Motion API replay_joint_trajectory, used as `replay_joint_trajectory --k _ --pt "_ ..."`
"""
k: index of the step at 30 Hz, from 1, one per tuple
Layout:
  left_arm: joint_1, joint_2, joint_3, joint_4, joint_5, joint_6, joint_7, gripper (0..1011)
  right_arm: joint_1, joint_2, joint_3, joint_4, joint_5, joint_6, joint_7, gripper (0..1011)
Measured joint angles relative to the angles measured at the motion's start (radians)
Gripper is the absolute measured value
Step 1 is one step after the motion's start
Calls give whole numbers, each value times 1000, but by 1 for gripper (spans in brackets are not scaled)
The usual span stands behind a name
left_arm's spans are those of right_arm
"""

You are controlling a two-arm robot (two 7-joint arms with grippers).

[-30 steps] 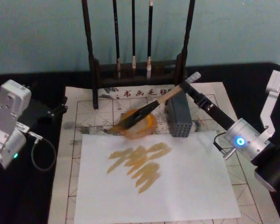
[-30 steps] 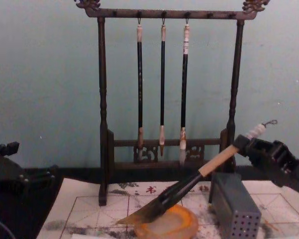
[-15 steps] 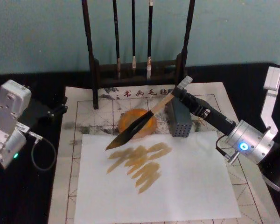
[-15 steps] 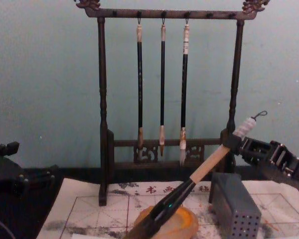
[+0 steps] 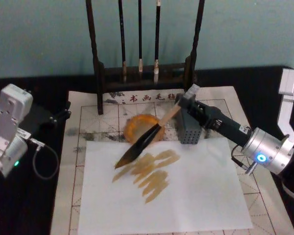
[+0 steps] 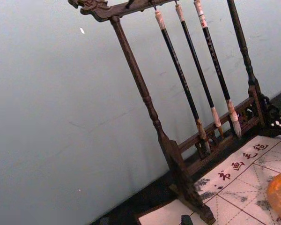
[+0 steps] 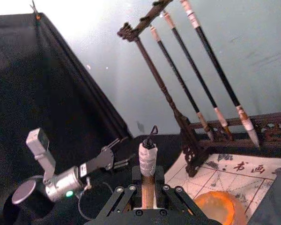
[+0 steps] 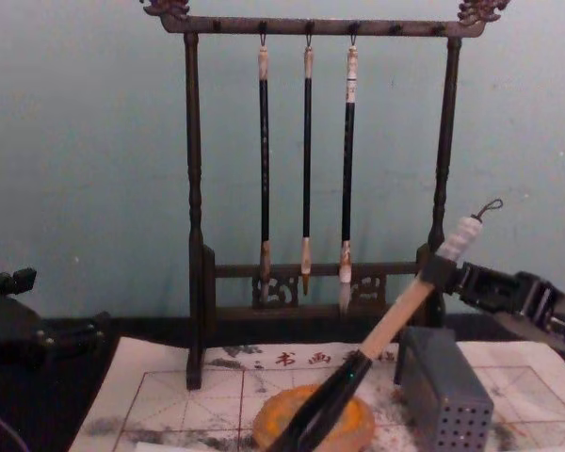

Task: Pick up the brush from the inkstone, write on the paper, then place the brush back to its original position.

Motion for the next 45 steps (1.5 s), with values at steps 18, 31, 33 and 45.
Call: replay_joint_trajectory --k 18,31,33,45 --pt "0 0 0 0 0 0 0 1001 -22 52 -18 -66 -50 -3 19 173" --pt "0 0 0 0 0 0 0 1001 -6 44 -35 -49 -58 10 32 172" --pt "0 0 0 0 0 0 0 1001 -3 41 -38 -44 -58 13 34 172" --pt "0 0 0 0 0 0 0 1001 25 24 -63 -4 -65 31 50 172"
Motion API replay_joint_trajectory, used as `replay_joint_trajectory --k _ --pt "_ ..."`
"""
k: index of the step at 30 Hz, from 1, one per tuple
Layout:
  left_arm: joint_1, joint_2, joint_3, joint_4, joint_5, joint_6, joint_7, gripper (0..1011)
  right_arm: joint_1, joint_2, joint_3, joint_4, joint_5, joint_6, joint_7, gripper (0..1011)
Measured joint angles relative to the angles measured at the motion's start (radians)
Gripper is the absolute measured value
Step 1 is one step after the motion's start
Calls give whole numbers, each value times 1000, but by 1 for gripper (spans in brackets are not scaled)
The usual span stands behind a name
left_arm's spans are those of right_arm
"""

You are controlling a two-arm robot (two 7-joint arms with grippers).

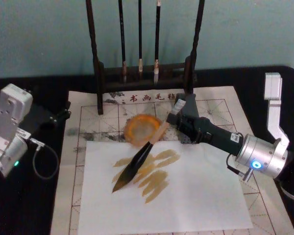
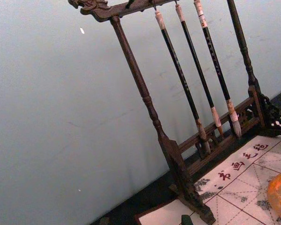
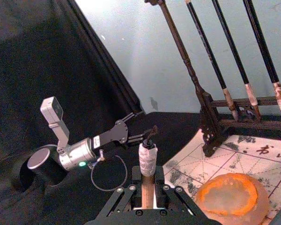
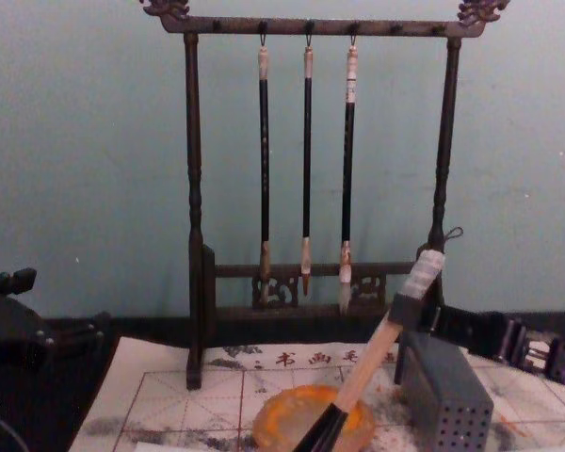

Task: Pick up the brush from the inkstone, write on the paper, then place the brush back to its original position.

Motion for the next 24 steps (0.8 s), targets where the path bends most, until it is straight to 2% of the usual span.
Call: replay_joint_trajectory --k 24 --pt "0 0 0 0 0 0 0 1001 2 1 6 12 -19 -7 -22 172"
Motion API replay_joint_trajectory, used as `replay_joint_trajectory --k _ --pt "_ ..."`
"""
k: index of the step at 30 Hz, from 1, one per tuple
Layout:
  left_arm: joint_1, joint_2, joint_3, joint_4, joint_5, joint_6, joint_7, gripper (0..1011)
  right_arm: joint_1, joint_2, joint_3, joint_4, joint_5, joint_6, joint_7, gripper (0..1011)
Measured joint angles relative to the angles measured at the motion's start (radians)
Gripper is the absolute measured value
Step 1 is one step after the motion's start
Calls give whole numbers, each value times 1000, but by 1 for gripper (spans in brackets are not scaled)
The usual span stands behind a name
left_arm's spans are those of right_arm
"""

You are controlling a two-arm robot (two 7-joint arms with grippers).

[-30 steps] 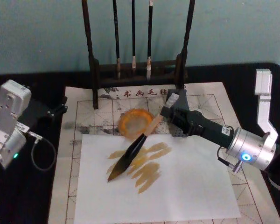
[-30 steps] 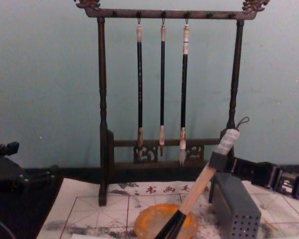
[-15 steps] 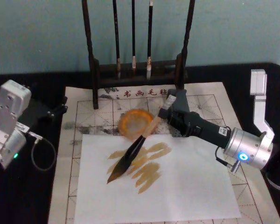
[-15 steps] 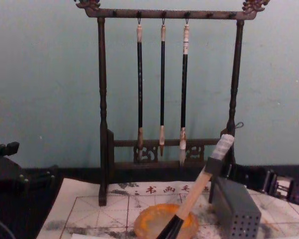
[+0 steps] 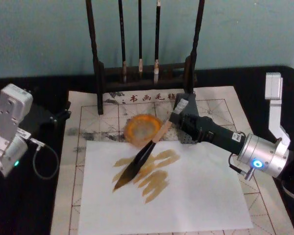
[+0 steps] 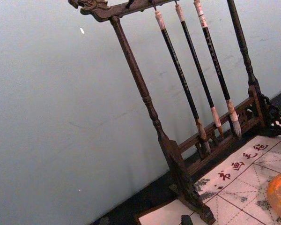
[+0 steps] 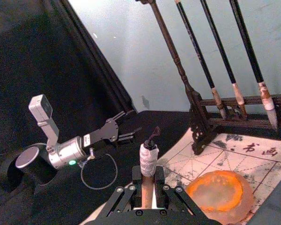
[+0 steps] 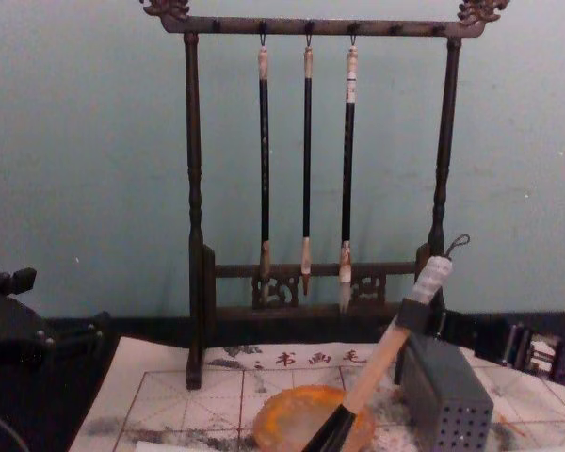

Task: Pick up the brush from the inkstone, write on the paper, then place the brush back to its original position.

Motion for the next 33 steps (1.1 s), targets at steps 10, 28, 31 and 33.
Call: replay_joint_trajectory --k 10,28,31,33 --pt "0 0 0 0 0 0 0 1001 -7 8 17 -2 0 0 -12 172" --pt "0 0 0 0 0 0 0 1001 -14 18 49 2 11 -2 -31 172" --pt "0 0 0 0 0 0 0 1001 -17 18 56 1 18 -3 -32 172" --pt "0 0 0 0 0 0 0 1001 -19 18 61 0 24 -3 -32 172"
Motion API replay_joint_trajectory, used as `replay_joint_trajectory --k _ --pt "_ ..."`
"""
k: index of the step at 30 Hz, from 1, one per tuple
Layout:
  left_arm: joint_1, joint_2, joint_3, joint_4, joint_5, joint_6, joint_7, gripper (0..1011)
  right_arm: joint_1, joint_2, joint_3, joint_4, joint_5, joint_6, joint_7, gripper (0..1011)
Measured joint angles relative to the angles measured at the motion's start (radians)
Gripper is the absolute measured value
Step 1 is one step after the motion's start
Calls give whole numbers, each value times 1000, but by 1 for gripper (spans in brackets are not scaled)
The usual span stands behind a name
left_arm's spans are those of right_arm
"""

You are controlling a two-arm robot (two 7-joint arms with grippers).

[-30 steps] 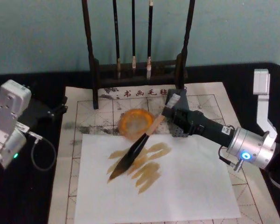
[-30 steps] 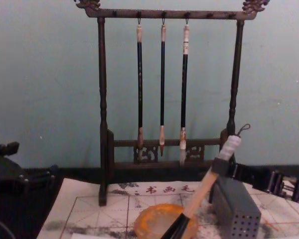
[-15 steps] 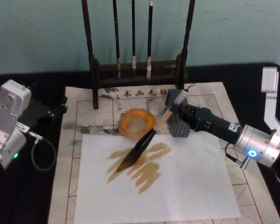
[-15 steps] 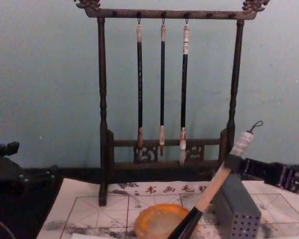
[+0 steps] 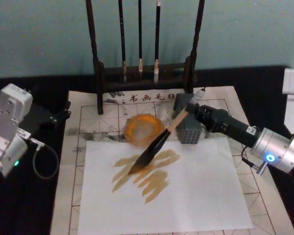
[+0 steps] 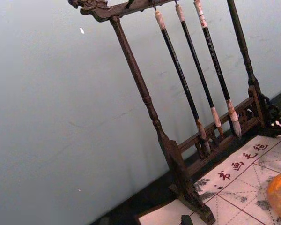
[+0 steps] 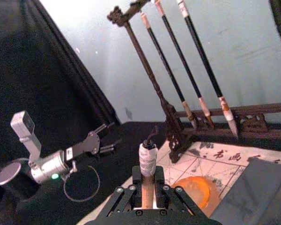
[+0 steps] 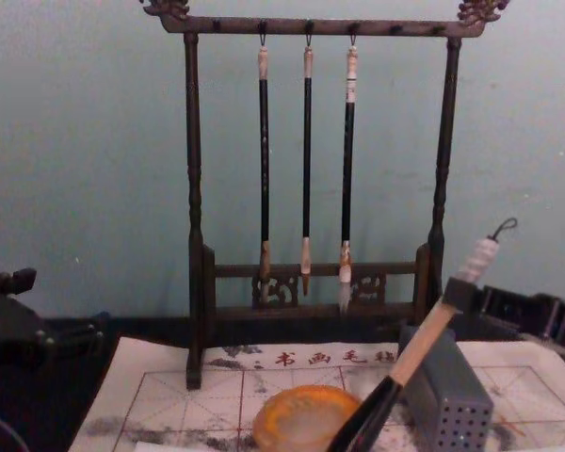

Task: Pick up the brush from the inkstone, write on the paper, then place the brush back to its original position.

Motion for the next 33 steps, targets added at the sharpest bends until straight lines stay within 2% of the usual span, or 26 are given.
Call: replay_joint_trajectory --k 10,22,33 --pt "0 0 0 0 0 0 0 1001 -14 -9 33 -12 65 7 -5 172" --pt "0 0 0 0 0 0 0 1001 -14 -21 38 -6 95 10 -27 172" --pt "0 0 0 0 0 0 0 1001 0 -64 44 37 129 19 -89 172"
